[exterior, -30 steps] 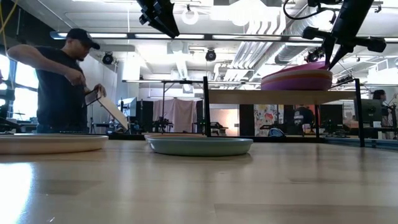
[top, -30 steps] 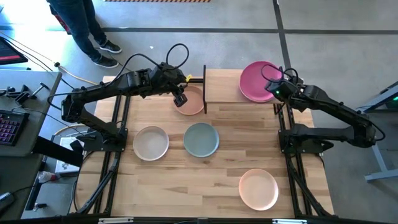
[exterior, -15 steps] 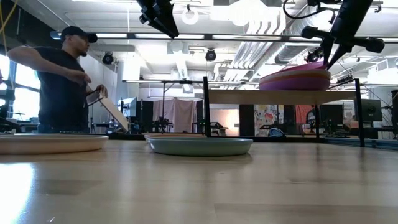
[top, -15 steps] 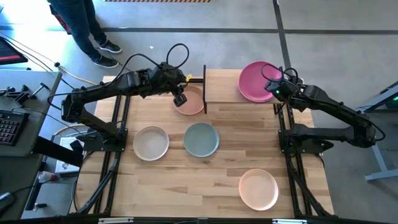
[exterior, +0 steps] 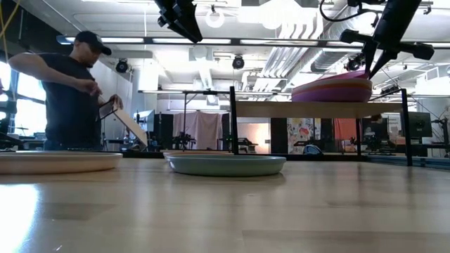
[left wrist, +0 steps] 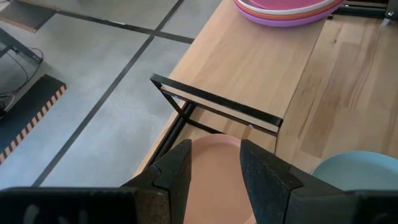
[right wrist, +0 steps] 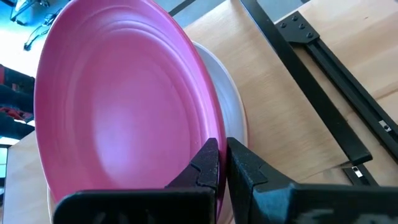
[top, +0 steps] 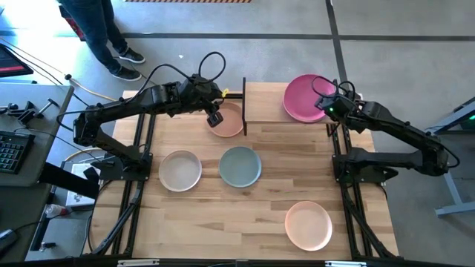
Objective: Place and stack plates onto a shelf
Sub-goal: Stack the pink plate on the white plate on the shelf
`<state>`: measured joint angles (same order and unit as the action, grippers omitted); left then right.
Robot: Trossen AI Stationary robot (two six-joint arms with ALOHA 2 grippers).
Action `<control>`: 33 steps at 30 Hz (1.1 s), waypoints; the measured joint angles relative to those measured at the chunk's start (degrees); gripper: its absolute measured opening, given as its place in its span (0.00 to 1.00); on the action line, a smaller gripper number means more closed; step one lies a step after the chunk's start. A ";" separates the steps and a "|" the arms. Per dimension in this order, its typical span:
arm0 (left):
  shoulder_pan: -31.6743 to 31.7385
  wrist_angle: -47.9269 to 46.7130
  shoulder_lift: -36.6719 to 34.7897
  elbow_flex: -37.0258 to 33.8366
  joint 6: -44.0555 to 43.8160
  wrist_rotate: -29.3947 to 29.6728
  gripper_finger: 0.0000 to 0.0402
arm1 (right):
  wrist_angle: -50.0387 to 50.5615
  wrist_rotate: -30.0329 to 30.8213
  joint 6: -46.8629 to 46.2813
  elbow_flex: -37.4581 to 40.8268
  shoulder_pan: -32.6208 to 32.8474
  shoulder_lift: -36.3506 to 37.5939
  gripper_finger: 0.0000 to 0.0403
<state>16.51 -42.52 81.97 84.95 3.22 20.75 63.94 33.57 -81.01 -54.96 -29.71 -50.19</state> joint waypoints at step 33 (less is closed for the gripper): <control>0.00 0.37 -0.02 0.00 -0.03 -0.02 0.31 | 0.41 -0.71 -2.58 0.00 -1.07 -0.50 0.00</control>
<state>16.51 -42.15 81.95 84.95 3.20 20.73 64.35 32.86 -83.59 -54.96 -30.79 -50.70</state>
